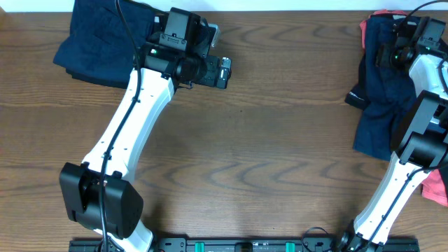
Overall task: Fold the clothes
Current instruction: 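Grasp the waistband of the dark blue shorts with the right gripper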
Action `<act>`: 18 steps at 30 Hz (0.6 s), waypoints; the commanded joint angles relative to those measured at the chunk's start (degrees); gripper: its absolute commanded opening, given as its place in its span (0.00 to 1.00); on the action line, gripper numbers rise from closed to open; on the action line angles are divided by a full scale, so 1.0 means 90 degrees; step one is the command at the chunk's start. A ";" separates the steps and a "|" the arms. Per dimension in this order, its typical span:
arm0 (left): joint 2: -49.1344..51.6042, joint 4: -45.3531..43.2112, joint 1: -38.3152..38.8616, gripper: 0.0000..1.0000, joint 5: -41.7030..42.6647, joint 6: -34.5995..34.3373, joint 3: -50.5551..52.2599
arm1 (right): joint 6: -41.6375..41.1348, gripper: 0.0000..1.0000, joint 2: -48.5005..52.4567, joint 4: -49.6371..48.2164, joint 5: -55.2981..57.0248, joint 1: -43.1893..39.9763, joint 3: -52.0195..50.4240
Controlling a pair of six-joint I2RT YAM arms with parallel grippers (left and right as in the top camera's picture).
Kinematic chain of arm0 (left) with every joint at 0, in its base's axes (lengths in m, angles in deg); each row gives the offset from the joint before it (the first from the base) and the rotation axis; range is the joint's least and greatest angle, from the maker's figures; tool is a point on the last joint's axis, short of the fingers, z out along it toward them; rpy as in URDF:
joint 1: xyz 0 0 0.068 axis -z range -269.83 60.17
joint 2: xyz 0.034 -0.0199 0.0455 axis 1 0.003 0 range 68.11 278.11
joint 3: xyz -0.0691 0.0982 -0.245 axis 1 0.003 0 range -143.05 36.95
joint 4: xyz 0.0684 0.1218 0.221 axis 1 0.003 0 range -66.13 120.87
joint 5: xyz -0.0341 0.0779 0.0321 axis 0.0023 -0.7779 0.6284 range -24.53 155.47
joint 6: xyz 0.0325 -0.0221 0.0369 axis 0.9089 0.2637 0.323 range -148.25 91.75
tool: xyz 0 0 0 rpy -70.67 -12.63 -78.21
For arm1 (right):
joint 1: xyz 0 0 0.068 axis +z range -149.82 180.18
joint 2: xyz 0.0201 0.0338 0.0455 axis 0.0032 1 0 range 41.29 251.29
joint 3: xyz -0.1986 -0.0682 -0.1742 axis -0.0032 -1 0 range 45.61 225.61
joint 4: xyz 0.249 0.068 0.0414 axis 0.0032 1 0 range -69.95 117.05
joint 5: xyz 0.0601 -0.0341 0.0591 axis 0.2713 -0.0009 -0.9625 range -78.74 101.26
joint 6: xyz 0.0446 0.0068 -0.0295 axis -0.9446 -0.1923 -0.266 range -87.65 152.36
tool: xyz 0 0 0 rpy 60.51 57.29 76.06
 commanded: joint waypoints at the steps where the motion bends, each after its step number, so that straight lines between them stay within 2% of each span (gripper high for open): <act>1: 0.0109 -0.0007 -0.0005 0.98 0.0080 0.0080 0.0049 | 0.0063 0.46 0.0141 0.0005 0.0194 -0.0039 -0.0010; 4: 0.0109 -0.0007 -0.0005 0.98 0.0080 0.0080 0.0049 | 0.0066 0.35 0.0141 0.0005 0.0301 -0.0041 -0.0010; 7: 0.0109 -0.0007 -0.0005 0.98 0.0080 0.0029 0.0049 | 0.0066 0.29 0.0141 0.0005 0.0415 -0.0041 -0.0010; 13: 0.0109 -0.0039 -0.0005 0.98 0.0080 0.0032 0.0049 | 0.0002 0.01 0.0138 -0.0029 0.0425 -0.0041 -0.0007; 18: 0.0066 -0.0284 -0.0007 0.98 0.0078 -0.0386 -0.0029 | -0.0277 0.01 -0.0168 0.0053 -0.0236 -0.0032 0.0010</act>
